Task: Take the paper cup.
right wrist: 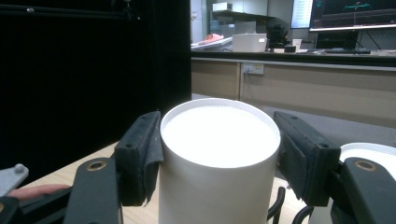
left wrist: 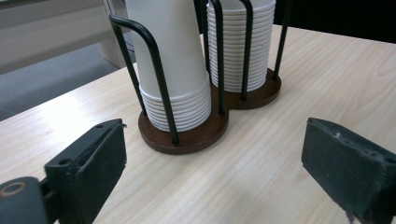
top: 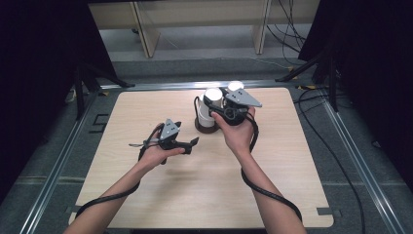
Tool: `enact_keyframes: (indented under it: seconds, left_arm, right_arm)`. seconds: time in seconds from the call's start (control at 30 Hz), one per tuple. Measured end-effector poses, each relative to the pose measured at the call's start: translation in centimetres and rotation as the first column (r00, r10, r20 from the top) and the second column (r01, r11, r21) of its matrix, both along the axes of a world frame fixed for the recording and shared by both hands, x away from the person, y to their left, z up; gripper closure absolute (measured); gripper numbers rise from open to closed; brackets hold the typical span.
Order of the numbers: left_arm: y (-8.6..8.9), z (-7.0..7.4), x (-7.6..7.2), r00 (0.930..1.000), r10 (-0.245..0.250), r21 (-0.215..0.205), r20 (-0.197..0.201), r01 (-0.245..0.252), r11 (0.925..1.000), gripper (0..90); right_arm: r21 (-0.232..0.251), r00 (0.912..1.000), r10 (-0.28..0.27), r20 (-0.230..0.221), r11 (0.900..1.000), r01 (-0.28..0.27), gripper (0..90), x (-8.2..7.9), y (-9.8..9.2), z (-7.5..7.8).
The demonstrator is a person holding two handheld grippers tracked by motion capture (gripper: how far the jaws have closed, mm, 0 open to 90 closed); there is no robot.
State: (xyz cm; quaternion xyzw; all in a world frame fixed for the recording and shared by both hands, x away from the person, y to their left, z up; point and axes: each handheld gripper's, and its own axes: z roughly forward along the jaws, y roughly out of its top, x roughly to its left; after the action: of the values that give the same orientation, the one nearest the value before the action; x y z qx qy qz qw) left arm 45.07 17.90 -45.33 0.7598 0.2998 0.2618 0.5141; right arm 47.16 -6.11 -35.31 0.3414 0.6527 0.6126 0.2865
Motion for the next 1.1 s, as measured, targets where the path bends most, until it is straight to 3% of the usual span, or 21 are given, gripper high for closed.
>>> enact_keyframes:
  seconds: [0.17,0.2,0.23,0.33,0.37,0.43,0.47,0.53,0.7,0.77,0.9,0.93,1.0,1.1]
  left_arm:
    - [0.3,-0.2,-0.9,1.0000,-0.005,-0.006,-0.003,0.005,1.0000,3.7]
    - [0.3,-0.2,-1.0,1.0000,-0.007,-0.012,0.000,0.007,0.9999,3.2]
    - [0.3,-0.3,-1.2,1.0000,-0.007,-0.005,0.000,0.007,1.0000,2.6]
    - [0.4,-0.5,-1.7,0.9999,-0.014,-0.014,-0.002,0.014,0.9998,0.3]
    - [0.4,-0.5,-1.8,0.9999,-0.016,-0.005,-0.003,0.016,0.9999,0.3]
    - [0.4,-0.5,-2.1,0.9998,-0.021,-0.006,-0.002,0.021,0.9998,0.0]
    - [0.4,-0.6,-2.2,0.9998,-0.018,-0.008,-0.001,0.018,0.9998,0.0]
    - [0.4,-0.6,-2.5,0.9997,-0.023,-0.010,-0.007,0.023,0.9997,0.0]
    - [0.4,-0.2,-3.0,0.9994,-0.033,-0.025,-0.003,0.033,0.9991,0.0]
    - [0.4,-0.1,-3.2,0.9990,-0.044,-0.057,-0.011,0.043,0.9975,0.0]
    - [0.4,0.1,-3.7,0.9988,-0.049,-0.042,-0.003,0.049,0.9979,0.0]
    - [0.4,0.1,-3.8,0.9987,-0.051,-0.042,-0.002,0.051,0.9978,0.0]
    - [0.4,0.2,-4.0,0.9985,-0.055,-0.040,0.002,0.055,0.9977,0.0]
    - [0.5,0.2,-4.5,0.9980,-0.062,-0.030,0.011,0.063,0.9976,0.0]
  right_arm:
    - [0.007,0.9996,0.010,-0.027,1.000,-0.010,35.5,-0.9,-0.1,-0.5]
    - [-0.002,0.9998,0.016,0.008,1.000,-0.016,35.6,-0.8,-0.2,-0.7]
    - [0.001,0.9996,0.020,-0.020,1.000,-0.020,35.5,-1.0,-0.2,-0.8]
    - [-0.005,0.9997,0.020,-0.017,1.000,-0.020,35.5,-1.3,-0.4,-1.1]
    - [-0.001,0.9988,0.022,-0.044,1.000,-0.022,35.5,-1.5,-0.4,-1.2]
    - [0.003,0.9991,0.022,-0.037,1.000,-0.022,35.5,-1.6,-0.5,-1.5]
    - [-0.026,0.9996,0.017,-0.023,1.000,-0.017,35.5,-1.6,-0.7,-1.6]
    - [-0.011,0.9988,0.026,-0.041,1.000,-0.026,35.5,-1.9,-0.8,-1.9]
    - [-0.007,0.9988,0.025,-0.041,1.000,-0.026,35.5,-2.4,-1.2,-2.2]
    - [-0.012,0.9983,0.026,-0.053,1.000,-0.027,35.5,-2.6,-1.3,-2.2]
    - [-0.015,0.9985,0.037,-0.039,0.999,-0.038,35.5,-2.9,-1.5,-2.7]
    - [-0.008,0.9969,0.035,-0.071,0.999,-0.035,35.5,-3.2,-1.5,-2.7]
    - [-0.023,0.9979,0.032,-0.056,0.999,-0.033,35.4,-3.3,-1.7,-3.0]
    - [-0.008,0.9958,0.040,-0.083,0.999,-0.040,35.5,-3.6,-1.9,-3.4]
